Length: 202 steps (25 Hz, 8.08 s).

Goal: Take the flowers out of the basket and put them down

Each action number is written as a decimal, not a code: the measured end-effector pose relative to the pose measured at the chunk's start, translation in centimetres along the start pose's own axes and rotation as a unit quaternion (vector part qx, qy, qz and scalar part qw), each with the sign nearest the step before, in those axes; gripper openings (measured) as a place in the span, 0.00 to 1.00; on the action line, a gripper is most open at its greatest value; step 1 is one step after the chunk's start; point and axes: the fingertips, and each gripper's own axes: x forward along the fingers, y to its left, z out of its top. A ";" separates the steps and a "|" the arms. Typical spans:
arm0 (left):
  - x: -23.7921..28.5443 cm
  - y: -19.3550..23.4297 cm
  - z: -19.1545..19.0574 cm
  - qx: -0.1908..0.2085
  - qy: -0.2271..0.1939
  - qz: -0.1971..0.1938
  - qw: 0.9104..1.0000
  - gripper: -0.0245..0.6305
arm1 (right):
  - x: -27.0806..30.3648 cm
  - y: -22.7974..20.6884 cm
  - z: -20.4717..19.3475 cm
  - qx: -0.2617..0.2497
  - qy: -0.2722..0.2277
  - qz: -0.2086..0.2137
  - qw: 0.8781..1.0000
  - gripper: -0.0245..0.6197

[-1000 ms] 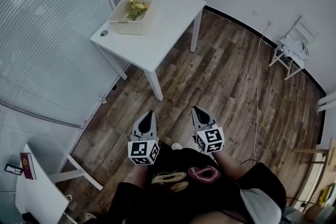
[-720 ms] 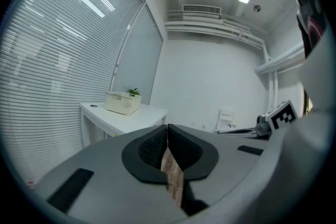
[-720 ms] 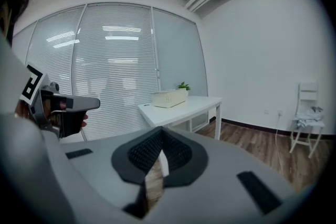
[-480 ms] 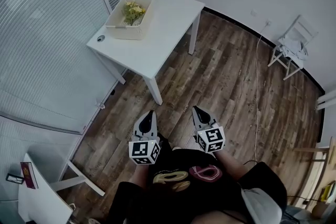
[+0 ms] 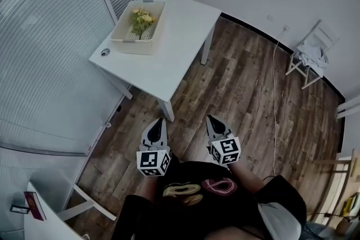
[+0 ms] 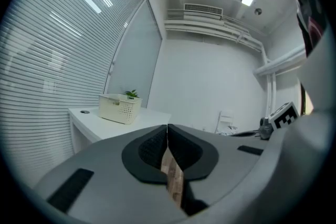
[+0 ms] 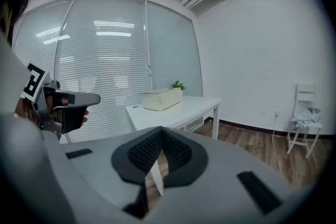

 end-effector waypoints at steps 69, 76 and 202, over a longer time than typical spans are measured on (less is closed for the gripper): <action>17.1 30.2 8.8 -0.023 0.010 0.092 0.995 0.07 | 43.9 4.7 27.4 0.120 0.019 0.070 0.990 0.34; 16.9 31.1 8.3 -0.032 0.015 0.112 0.993 0.07 | 49.5 5.2 27.0 0.134 0.056 0.063 0.987 0.34; 11.9 33.1 8.2 -0.066 0.004 0.162 0.985 0.07 | 50.6 3.0 31.8 -0.028 0.062 0.001 0.998 0.10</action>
